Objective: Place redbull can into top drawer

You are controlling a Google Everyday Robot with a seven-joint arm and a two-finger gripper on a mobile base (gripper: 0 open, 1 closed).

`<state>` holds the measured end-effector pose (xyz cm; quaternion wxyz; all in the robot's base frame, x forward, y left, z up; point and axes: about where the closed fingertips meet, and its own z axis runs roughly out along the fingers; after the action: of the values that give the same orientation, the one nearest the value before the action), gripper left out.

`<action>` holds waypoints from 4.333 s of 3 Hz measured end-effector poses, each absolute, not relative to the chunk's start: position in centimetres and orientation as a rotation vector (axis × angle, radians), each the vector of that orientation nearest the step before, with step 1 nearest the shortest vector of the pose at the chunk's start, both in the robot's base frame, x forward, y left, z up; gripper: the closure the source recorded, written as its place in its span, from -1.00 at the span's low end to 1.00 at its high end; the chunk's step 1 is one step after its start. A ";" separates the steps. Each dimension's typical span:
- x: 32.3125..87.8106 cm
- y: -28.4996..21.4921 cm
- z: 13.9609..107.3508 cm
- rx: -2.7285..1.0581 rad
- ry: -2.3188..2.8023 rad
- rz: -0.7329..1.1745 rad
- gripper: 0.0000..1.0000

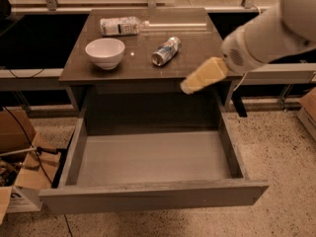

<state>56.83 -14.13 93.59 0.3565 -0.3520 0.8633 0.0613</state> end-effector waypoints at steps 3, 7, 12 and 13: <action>73.2 -6.2 90.0 -0.673 2.089 0.321 -1.00; 79.2 -4.9 86.0 -0.491 2.061 0.345 -1.00; 80.4 -5.6 86.9 -0.393 2.024 0.281 0.96; 77.6 -7.1 90.3 -0.412 2.030 0.269 1.00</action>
Offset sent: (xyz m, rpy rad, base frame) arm 0.1610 0.0828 -0.0322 0.2532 -0.1180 -0.1074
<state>77.59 -7.14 90.32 0.5026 -0.1706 0.8402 0.1112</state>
